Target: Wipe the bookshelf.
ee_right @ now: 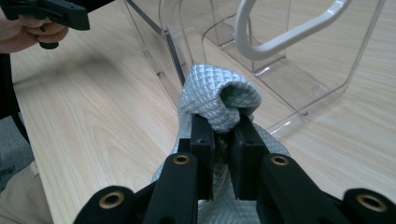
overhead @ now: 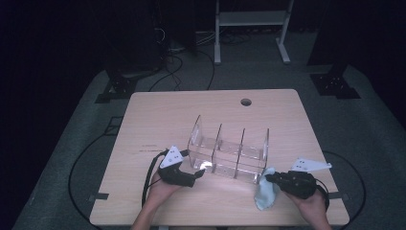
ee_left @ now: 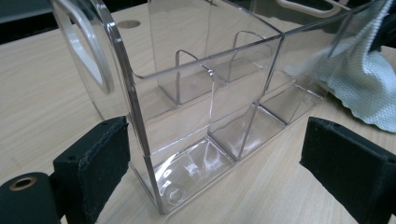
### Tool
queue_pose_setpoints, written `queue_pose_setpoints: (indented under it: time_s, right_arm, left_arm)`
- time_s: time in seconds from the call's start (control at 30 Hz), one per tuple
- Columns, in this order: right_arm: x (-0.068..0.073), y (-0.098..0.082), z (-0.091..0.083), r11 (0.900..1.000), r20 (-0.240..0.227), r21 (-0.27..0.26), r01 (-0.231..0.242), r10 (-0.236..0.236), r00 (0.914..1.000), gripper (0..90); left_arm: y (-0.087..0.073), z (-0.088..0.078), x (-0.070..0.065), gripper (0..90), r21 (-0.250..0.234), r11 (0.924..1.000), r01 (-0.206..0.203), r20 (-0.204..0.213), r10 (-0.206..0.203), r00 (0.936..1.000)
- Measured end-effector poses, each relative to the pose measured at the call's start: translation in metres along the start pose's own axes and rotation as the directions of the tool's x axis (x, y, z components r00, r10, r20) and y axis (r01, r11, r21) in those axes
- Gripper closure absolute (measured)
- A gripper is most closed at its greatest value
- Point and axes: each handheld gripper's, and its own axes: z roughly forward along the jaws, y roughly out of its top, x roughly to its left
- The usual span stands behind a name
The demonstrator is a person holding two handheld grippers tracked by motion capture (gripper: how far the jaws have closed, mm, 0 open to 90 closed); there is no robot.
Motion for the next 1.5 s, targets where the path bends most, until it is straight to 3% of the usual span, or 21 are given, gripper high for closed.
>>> queue_pose_setpoints:
  time_s: [0.1,0.2,0.33,0.7,0.97,1.07,1.2,1.5]
  right_arm:
    - [0.001,-0.001,-0.002,1.000,-0.001,0.000,0.002,-0.002,1.0000,80.7]
    - [0.006,-0.001,-0.001,1.000,-0.005,0.008,0.015,-0.015,0.9999,80.7]
    - [0.009,-0.001,0.000,1.000,-0.009,0.009,0.023,-0.023,0.9997,80.7]
    - [0.013,-0.002,0.002,1.000,-0.022,0.013,0.027,-0.026,0.9994,80.7]
    - [0.002,0.001,0.002,1.000,-0.007,0.007,0.011,-0.011,0.9999,80.8]
    - [-0.009,0.004,0.003,1.000,-0.004,0.011,0.000,0.000,1.0000,80.7]
    - [-0.016,0.008,0.004,1.000,0.005,0.017,0.016,-0.016,0.9999,80.8]
    - [-0.033,0.017,0.016,1.000,0.015,0.000,0.017,-0.017,0.9997,80.8]
  left_arm:
    - [0.003,0.000,0.006,7.6,-0.010,0.9999,0.012,-0.010,-0.012,0.9999]
    - [0.011,-0.001,0.014,7.6,-0.050,0.9987,0.009,-0.014,-0.010,0.9999]
    - [0.018,0.002,0.018,7.6,-0.045,0.9990,0.002,-0.007,-0.002,1.0000]
    - [0.025,0.015,0.027,7.8,-0.069,0.9972,0.029,0.065,-0.025,0.9976]
    - [0.025,0.015,0.027,15.8,-0.067,0.9968,0.045,0.100,-0.038,0.9943]
    - [0.024,0.013,0.024,16.3,-0.064,0.9969,0.046,0.111,-0.039,0.9931]
    - [0.021,0.009,0.023,23.3,-0.071,0.9965,0.043,0.119,-0.034,0.9923]
    - [0.017,-0.007,0.016,34.8,-0.053,0.9985,0.016,0.101,-0.010,0.9948]
